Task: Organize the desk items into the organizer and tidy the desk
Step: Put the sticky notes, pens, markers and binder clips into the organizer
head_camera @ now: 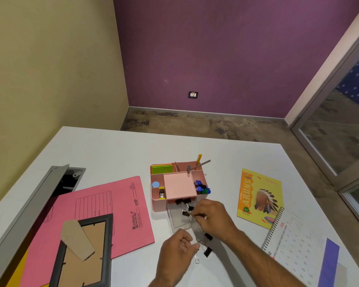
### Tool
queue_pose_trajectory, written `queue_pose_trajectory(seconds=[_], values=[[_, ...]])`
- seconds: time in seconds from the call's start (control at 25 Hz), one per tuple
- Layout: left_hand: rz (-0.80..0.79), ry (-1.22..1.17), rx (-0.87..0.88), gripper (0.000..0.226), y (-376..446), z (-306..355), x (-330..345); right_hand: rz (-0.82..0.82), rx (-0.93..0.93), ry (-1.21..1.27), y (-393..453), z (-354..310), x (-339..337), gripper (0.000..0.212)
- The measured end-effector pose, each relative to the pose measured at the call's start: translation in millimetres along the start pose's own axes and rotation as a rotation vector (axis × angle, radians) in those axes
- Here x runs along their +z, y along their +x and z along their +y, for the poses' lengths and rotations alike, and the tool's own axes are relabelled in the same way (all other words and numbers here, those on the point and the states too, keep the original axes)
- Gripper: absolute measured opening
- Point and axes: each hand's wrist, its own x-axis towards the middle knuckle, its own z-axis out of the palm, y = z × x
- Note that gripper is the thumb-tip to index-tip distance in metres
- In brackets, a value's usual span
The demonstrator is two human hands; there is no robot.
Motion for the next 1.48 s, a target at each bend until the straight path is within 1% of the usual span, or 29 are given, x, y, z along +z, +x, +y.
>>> queue_pose_trajectory(seconds=[0.04,0.08,0.16,0.24,0.28,0.36,0.4,0.44,0.52,0.6,0.68,0.76,0.84,0.92,1.04,1.16,1.24,1.36,1.48], values=[[-0.057,0.185,0.106,0.018,-2,2,-2,-0.052,-0.014,-0.068,4,-1,2,0.019],[-0.136,0.383,0.210,0.020,-4,1,-3,-0.107,-0.018,-0.133,9,-2,4,0.021],[-0.316,0.674,0.367,0.040,0,-10,-3,-0.207,-0.015,-0.249,17,-7,7,0.024],[-0.443,0.882,0.453,0.057,7,-19,-2,-0.267,-0.028,-0.341,23,-11,9,0.025],[-0.469,0.961,0.486,0.060,8,-21,-2,-0.287,-0.042,-0.365,25,-12,10,0.026],[-0.424,1.031,0.583,0.055,10,-26,0,-0.331,-0.059,-0.402,29,-13,13,0.029],[-0.408,1.060,0.582,0.048,11,-24,-1,-0.360,-0.055,-0.430,30,-13,14,0.030],[-0.419,1.070,0.541,0.040,11,-22,-2,-0.377,-0.054,-0.453,31,-12,15,0.031],[-0.435,1.071,0.475,0.029,12,-18,-4,-0.357,-0.063,-0.445,31,-9,18,0.033],[-0.397,0.989,0.419,0.027,11,-18,-6,-0.266,-0.083,-0.365,26,-8,17,0.034],[-0.329,0.826,0.338,0.023,8,-17,-9,-0.159,-0.113,-0.260,20,-5,14,0.030],[-0.251,0.652,0.244,0.014,6,-13,-12,-0.094,-0.125,-0.170,13,-3,11,0.026],[-0.152,0.436,0.113,0.014,6,-8,-10,-0.065,-0.086,-0.071,6,-1,10,0.022],[-0.062,0.188,-0.026,0.017,6,-2,-6,-0.055,-0.010,0.042,0,0,6,0.016],[0.005,-0.047,-0.136,0.021,11,6,-1,-0.124,0.025,0.148,-10,2,-4,0.013],[0.045,-0.153,-0.178,0.023,14,12,1,-0.233,0.055,0.176,-17,4,-13,0.013],[0.056,-0.244,-0.199,0.025,12,15,4,-0.261,0.066,0.177,-20,8,-15,0.013],[0.108,-0.273,-0.153,0.026,8,24,4,-0.215,0.076,0.206,-21,13,-17,0.015],[0.188,-0.220,-0.014,0.023,9,36,-6,-0.107,0.100,0.260,-18,12,-17,0.014]])
